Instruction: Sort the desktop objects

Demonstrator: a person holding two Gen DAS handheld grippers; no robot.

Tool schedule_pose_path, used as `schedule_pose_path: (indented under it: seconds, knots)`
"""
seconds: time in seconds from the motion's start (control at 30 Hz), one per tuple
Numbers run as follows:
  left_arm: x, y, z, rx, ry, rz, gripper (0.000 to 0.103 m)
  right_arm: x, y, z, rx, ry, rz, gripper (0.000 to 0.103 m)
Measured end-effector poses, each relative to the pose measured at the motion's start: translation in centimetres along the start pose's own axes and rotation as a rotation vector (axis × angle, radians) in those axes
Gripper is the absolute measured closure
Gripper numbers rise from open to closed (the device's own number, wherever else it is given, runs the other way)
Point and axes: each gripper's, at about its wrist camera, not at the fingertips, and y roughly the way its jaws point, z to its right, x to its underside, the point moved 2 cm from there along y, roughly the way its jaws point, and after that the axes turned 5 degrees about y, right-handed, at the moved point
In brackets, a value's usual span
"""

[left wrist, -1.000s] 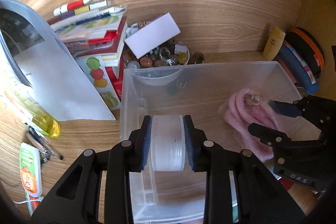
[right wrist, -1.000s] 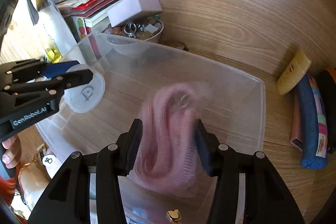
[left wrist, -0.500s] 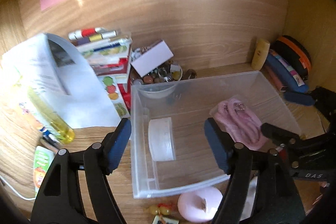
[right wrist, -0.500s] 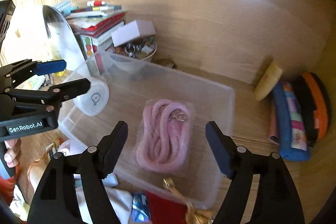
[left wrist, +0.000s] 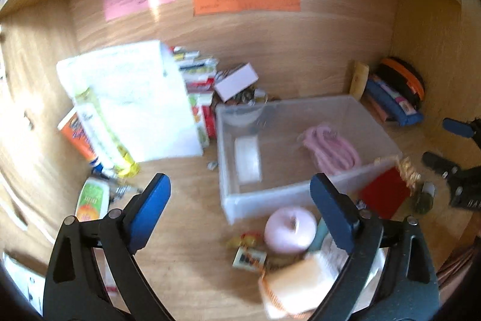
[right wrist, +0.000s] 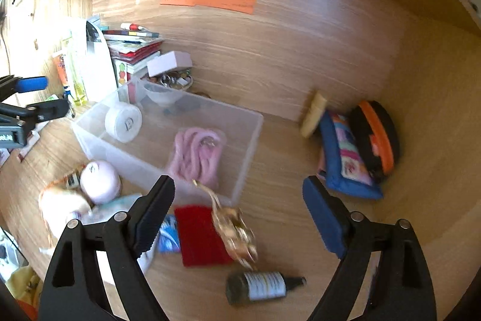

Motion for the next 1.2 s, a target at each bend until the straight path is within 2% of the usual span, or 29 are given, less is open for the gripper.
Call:
schedule_pose_path:
  seconds: [0.1, 0.3, 0.5, 0.63, 0.73, 0.83, 1.0, 1.1, 1.2]
  knots:
    - [1.9, 0.1, -0.6, -0.021, -0.008, -0.046, 0.008, 1.5, -0.4, 1.1, 0.023, 0.02, -0.016, 0.017]
    - [4.7, -0.3, 0.0, -0.004, -0.023, -0.101, 0.008, 4.4, -0.5, 2.8, 0.048, 0.068, -0.056, 0.017]
    - [5.4, -1.1, 3.4, 0.08, 0.019, -0.102, 0.008, 7.4, 0.0, 4.1, 0.042, 0.128, -0.102, 0.017]
    - [4.8, -0.8, 6.4, 0.097, 0.089, -0.1, 0.008, 8.7, 0.8, 4.5, 0.019, 0.154, -0.141, 0.017]
    - [3.9, -0.3, 8.2, 0.137, 0.119, -0.103, 0.008, 9.2, 1.9, 4.6, -0.01, 0.171, -0.174, 0.017]
    - [2.8, 0.7, 10.0, 0.129, 0.166, -0.1, 0.008, 9.3, 2.9, 4.5, -0.043, 0.188, -0.198, 0.017]
    - [1.5, 2.9, 12.3, 0.168, 0.195, -0.139, 0.008, 10.0, 4.2, 4.6, -0.047, 0.21, -0.227, 0.017]
    - [0.8, 4.0, 13.2, 0.209, 0.197, -0.168, 0.008, 10.0, 4.4, 4.8, -0.048, 0.217, -0.215, 0.017]
    - [0.2, 4.8, 14.8, 0.26, 0.219, -0.198, 0.008, 9.9, 4.2, 5.2, -0.088, 0.231, -0.2, 0.018]
